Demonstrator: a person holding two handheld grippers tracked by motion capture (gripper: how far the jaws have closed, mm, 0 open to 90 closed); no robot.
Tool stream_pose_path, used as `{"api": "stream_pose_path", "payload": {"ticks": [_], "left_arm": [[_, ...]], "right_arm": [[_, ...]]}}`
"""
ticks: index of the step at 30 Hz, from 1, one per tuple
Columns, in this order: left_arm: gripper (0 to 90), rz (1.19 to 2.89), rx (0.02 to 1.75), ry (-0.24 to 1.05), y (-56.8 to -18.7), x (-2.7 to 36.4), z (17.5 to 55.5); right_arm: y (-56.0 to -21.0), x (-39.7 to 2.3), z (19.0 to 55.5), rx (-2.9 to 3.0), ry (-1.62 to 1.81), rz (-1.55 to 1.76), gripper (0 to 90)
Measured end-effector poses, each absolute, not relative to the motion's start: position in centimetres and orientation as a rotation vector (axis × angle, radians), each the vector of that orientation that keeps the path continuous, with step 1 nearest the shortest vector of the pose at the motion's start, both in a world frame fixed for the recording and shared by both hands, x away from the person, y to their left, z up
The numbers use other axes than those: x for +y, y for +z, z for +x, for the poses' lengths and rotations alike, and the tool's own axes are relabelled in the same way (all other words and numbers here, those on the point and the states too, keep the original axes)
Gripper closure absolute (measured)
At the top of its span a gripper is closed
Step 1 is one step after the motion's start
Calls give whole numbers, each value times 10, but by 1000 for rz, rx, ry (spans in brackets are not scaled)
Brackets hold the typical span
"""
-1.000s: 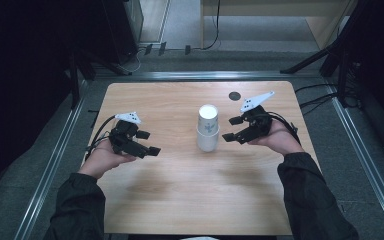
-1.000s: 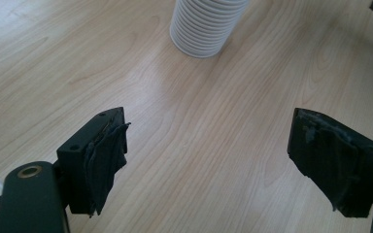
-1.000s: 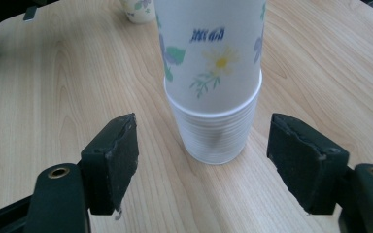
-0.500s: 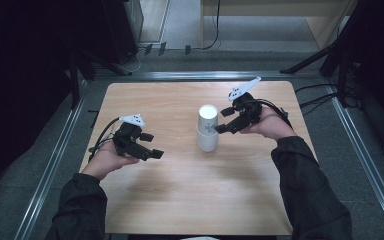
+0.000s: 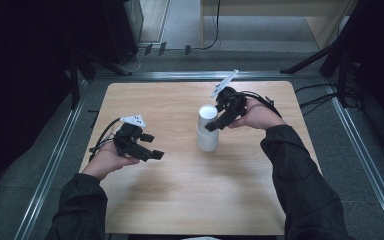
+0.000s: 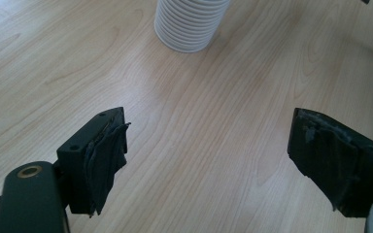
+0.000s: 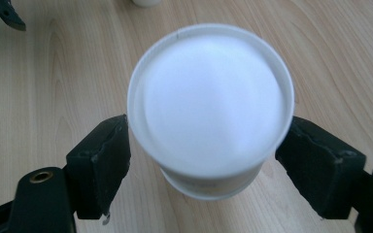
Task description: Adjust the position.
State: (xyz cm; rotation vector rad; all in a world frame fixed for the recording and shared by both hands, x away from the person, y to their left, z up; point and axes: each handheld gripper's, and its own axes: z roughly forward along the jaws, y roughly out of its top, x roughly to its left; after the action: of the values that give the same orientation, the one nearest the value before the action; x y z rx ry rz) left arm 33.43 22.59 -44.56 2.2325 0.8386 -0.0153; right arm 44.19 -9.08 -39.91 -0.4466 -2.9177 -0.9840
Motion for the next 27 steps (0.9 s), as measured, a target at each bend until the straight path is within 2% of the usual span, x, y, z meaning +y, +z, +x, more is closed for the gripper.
{"api": "stream_pose_path", "payload": {"ticks": [5, 11, 27], "left_arm": [[147, 2229, 836, -17, -445, 227, 334], [147, 2228, 835, -13, -445, 228, 333], [147, 2227, 834, -8, -444, 228, 333]], "right_arm": [[-394, -80, 446, -2941, -933, -452, 221], [-385, -70, 447, -2977, -860, -445, 310], [-372, -70, 444, -2997, -847, -429, 324]]}}
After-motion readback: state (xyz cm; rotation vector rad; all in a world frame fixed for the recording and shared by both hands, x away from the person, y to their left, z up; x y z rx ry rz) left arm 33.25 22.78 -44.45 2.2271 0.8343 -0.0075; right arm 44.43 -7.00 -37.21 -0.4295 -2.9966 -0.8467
